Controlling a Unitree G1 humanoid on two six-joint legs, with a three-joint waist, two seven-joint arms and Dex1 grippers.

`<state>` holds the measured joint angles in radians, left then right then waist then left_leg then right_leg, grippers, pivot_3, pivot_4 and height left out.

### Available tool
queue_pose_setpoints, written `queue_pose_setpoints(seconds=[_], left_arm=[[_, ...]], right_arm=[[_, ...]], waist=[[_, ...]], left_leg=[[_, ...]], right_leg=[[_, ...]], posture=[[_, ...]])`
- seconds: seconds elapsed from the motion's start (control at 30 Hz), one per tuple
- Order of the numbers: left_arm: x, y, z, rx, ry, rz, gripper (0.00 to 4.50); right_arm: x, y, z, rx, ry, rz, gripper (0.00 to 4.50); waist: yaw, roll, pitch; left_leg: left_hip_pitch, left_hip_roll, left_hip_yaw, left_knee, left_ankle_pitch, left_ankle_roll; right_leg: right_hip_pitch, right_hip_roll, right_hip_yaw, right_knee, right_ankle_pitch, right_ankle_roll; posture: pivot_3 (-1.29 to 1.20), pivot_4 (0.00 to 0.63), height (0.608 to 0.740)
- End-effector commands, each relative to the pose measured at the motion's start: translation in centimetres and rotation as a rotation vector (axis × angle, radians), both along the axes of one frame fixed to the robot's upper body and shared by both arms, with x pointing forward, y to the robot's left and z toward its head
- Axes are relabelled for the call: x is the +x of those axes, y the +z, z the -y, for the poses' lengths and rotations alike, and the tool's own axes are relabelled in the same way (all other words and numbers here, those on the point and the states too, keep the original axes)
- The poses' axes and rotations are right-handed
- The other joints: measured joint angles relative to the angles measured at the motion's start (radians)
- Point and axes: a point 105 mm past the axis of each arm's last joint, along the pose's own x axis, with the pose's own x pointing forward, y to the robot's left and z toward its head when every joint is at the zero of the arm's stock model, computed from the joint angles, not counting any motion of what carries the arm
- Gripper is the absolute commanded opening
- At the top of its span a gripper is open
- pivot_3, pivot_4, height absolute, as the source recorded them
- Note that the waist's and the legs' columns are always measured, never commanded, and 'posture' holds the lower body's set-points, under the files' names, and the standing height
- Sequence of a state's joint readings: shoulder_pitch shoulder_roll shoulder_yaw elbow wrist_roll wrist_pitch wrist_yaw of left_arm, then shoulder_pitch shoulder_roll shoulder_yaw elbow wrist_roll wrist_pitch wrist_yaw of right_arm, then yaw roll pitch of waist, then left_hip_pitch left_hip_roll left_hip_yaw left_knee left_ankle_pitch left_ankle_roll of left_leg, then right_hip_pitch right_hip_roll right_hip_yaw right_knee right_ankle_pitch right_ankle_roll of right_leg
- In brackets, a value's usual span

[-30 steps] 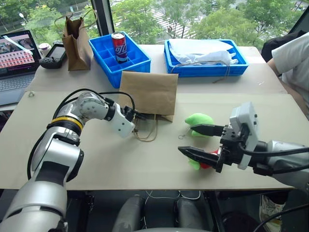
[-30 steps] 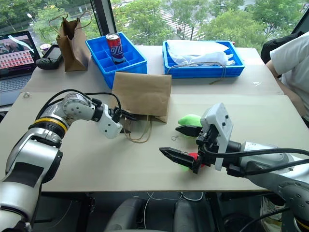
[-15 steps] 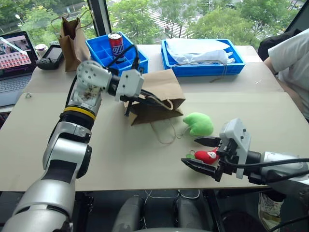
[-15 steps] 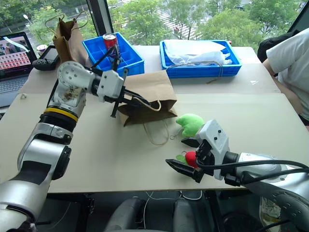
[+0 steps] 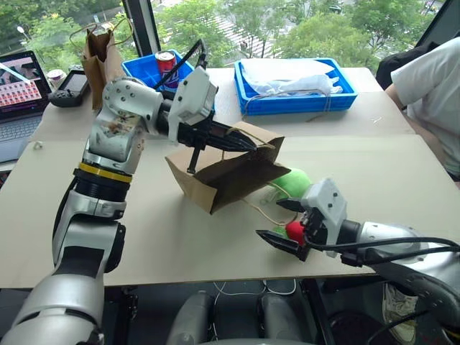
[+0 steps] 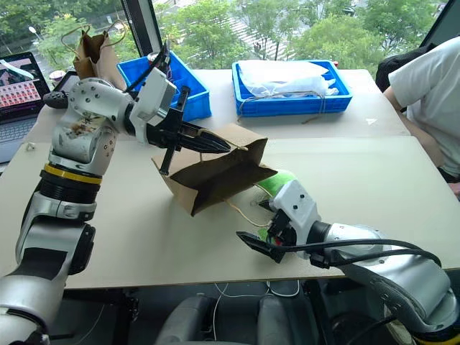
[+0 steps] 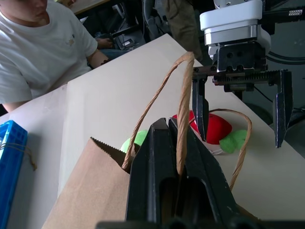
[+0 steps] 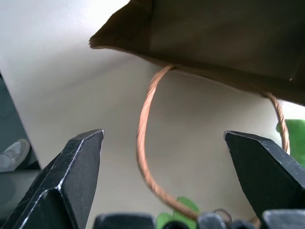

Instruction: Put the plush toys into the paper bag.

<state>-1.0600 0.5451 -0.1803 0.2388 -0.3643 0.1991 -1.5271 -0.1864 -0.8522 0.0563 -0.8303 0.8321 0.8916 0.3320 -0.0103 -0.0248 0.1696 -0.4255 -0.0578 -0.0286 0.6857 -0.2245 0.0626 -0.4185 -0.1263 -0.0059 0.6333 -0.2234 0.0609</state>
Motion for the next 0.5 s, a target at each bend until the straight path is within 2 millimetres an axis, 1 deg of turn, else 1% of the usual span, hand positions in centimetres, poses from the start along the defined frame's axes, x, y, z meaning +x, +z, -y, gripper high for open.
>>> queue_pose_setpoints(seconds=[0.03, 0.1, 0.17, 0.27, 0.33, 0.43, 0.5], left_arm=[[-1.2, -0.2, -1.2, 0.057, -0.043, 0.046, 0.06], [-2.1, -1.3, -2.2, 0.116, -0.068, 0.030, 0.06], [-2.4, -2.3, -3.0, 0.174, -0.067, 0.035, 0.06], [-2.7, -2.5, -3.6, 0.193, -0.068, 0.019, 0.06], [-2.8, -2.3, -3.5, 0.186, -0.071, 0.009, 0.06], [-3.2, -1.8, -2.8, 0.139, -0.080, -0.026, 0.06], [-3.2, -1.7, -2.5, 0.117, -0.070, -0.038, 0.06]], right_arm=[[-0.1, 1.1, -1.0, 0.065, 0.040, 0.035, 4.50], [-0.6, 2.6, -1.5, 0.168, 0.086, 0.028, 4.50], [-1.1, 4.0, -1.5, 0.247, 0.120, 0.022, 4.50], [-1.6, 5.4, -1.1, 0.303, 0.157, 0.006, 4.50], [-1.5, 5.8, -0.8, 0.309, 0.152, 0.000, 4.50], [-1.5, 5.9, -0.2, 0.299, 0.139, -0.019, 4.50], [-1.8, 4.9, -0.2, 0.254, 0.136, -0.056, 4.50]], waist=[[0.000, 0.000, 0.000], [-0.002, 0.000, 0.000], [-0.004, 0.000, 0.000], [0.000, 0.000, 0.000], [0.011, 0.000, 0.000], [0.021, 0.000, 0.000], [0.022, 0.000, 0.000]], left_leg=[[0.000, 0.000, 0.000, 0.000, 0.000, 0.000], [0.000, 0.000, 0.000, 0.000, 0.000, 0.000], [0.000, 0.000, 0.002, -0.001, 0.000, 0.000], [0.001, 0.001, 0.002, -0.002, 0.000, 0.000], [0.001, 0.001, 0.002, -0.002, 0.000, 0.000], [0.002, 0.001, 0.002, -0.002, 0.000, 0.000], [0.002, 0.000, 0.002, -0.001, 0.000, 0.000]], right_leg=[[0.000, 0.000, 0.000, 0.000, 0.000, 0.000], [0.000, 0.000, 0.000, 0.000, 0.000, 0.000], [-0.002, 0.000, 0.003, 0.000, 0.000, -0.001], [-0.001, 0.000, 0.004, 0.000, 0.001, -0.001], [-0.001, 0.000, 0.004, -0.001, 0.001, -0.001], [0.001, 0.000, 0.004, -0.002, 0.001, -0.001], [0.001, 0.000, 0.004, -0.002, 0.001, -0.001]], posture=[[0.00, 0.150, 0.740], [0.00, 0.150, 0.740], [0.00, 0.150, 0.740], [0.00, 0.150, 0.740], [0.00, 0.150, 0.740], [0.00, 0.150, 0.740], [0.00, 0.150, 0.740]])
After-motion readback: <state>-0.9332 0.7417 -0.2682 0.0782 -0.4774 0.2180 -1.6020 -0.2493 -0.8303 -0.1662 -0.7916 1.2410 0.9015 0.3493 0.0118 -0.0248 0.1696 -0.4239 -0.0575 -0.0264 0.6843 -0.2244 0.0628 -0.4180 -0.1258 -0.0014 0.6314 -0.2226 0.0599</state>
